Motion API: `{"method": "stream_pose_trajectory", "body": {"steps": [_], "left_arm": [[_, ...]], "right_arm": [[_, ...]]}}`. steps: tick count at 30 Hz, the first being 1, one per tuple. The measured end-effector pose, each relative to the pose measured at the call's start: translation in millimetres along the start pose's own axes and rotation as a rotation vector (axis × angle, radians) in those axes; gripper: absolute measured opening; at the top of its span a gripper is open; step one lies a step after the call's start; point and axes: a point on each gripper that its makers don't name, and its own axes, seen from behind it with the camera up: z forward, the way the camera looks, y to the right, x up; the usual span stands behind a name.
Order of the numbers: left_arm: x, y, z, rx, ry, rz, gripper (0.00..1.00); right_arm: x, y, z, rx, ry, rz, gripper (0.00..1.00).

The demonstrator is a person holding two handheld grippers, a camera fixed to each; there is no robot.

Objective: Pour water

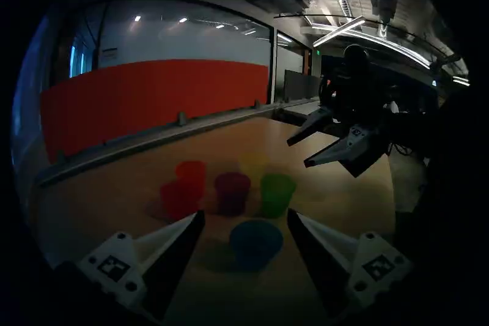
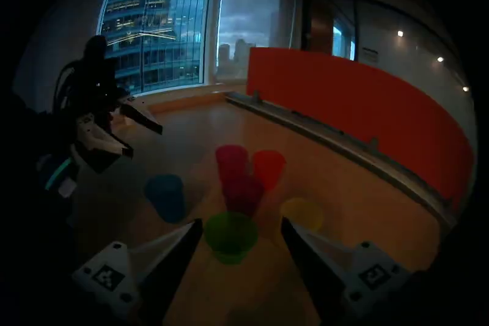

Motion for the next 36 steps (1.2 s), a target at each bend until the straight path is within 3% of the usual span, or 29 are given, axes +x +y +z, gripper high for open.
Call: {"method": "stream_pose_trajectory", "body": {"steps": [11,18,36], "left_arm": [[-41,14.7,8.4,-0.042,-0.103,0.011,1.00],[-66,17.0,12.8,-0.047,-0.171,0.025,1.00],[-88,17.9,31.4,-0.077,-0.227,-0.016,1.00]], "right_arm": [[-27,-8,18.5,0.013,-0.054,-0.014,0.99],[-39,-11,26.5,0.018,-0.076,-0.023,1.00],[-58,-12,45.1,0.025,-0.118,-0.006,1.00]]}}
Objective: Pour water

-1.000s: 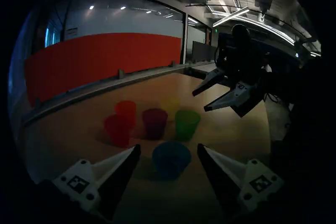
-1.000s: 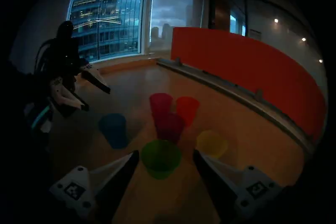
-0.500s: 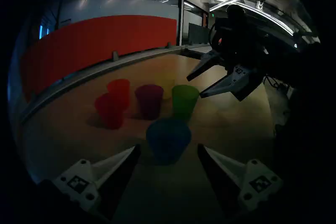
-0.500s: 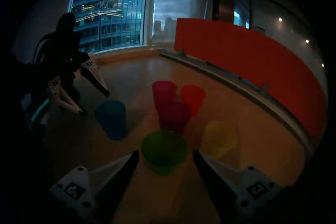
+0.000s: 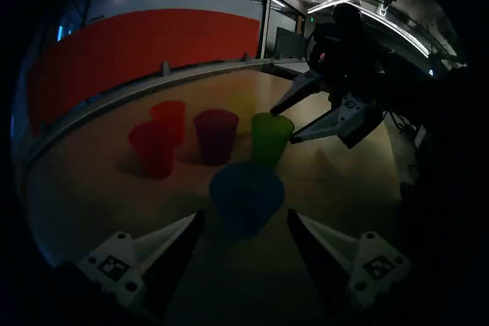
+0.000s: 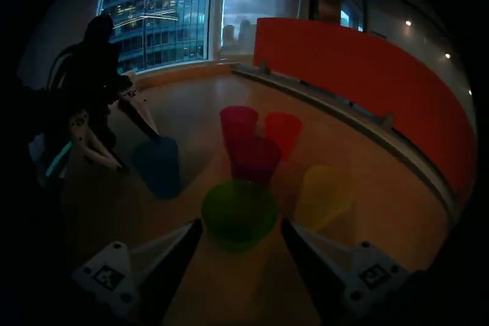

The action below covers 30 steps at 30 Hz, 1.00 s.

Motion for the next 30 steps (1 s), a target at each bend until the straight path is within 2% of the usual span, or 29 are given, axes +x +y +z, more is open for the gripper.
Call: {"method": "stream_pose_trajectory", "body": {"steps": [15,30], "left_arm": [[2,3.1,18.0,-0.026,-0.020,0.010,1.00],[11,6.0,29.6,-0.034,-0.018,0.027,0.99]], "right_arm": [[-1,0,19.0,0.013,-0.015,0.002,1.00],[2,1,24.5,0.021,-0.012,0.001,1.00]]}}
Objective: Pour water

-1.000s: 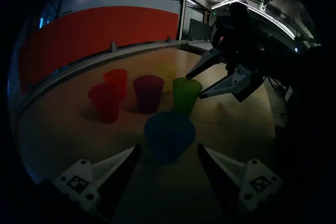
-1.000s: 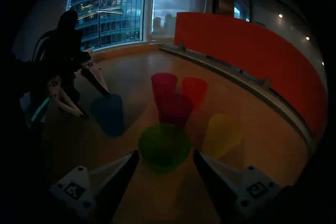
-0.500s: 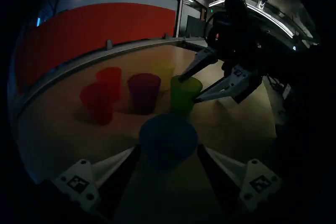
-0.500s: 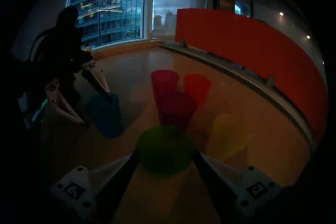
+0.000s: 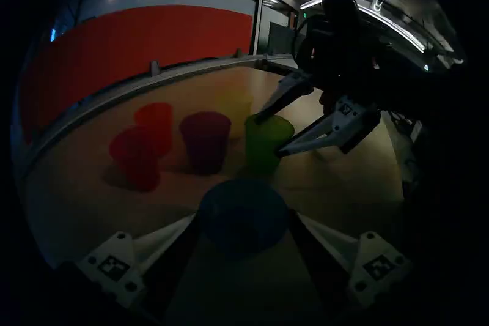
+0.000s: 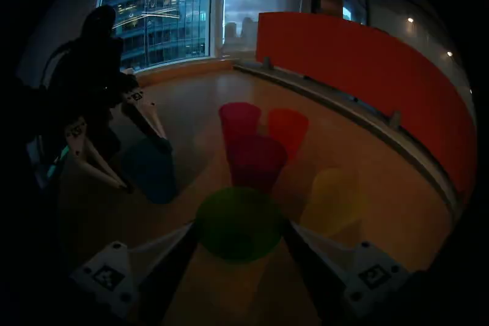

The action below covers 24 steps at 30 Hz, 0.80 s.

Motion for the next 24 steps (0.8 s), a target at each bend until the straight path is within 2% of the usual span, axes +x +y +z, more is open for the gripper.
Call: {"method": "stream_pose_trajectory", "body": {"steps": [4,6,8,24], "left_arm": [[0.5,0.0,1.3,0.003,0.000,-0.001,0.98],[0.9,-0.2,1.5,0.004,0.001,-0.002,0.91],[0.5,-0.2,1.4,0.002,-0.002,-0.003,0.89],[-0.9,1.6,0.4,-0.001,-0.004,0.011,0.89]], "right_arm": [[0.1,0.5,0.7,0.001,0.000,0.000,1.00],[0.2,0.7,1.0,0.001,0.000,0.000,1.00],[0.5,0.7,1.2,0.002,0.001,-0.002,1.00],[0.1,-0.2,6.3,0.001,-0.002,0.001,1.00]]}}
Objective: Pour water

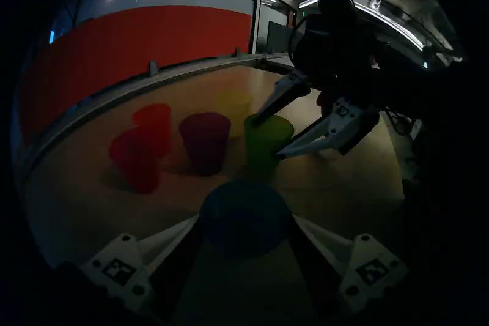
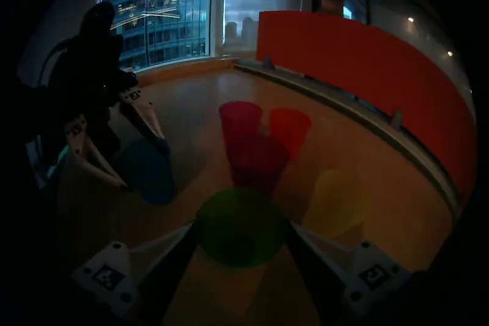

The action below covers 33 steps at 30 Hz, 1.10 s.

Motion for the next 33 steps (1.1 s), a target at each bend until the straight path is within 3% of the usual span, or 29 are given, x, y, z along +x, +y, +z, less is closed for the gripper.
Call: {"method": "stream_pose_trajectory", "body": {"steps": [17,33], "left_arm": [[9,-7.2,-7.5,0.023,0.025,-0.002,0.89],[64,-8.2,-36.7,0.082,0.174,0.014,0.89]], "right_arm": [[12,2,-12.2,-0.013,0.042,0.026,0.93],[59,-1,-48.9,-0.058,0.163,0.013,0.93]]}}
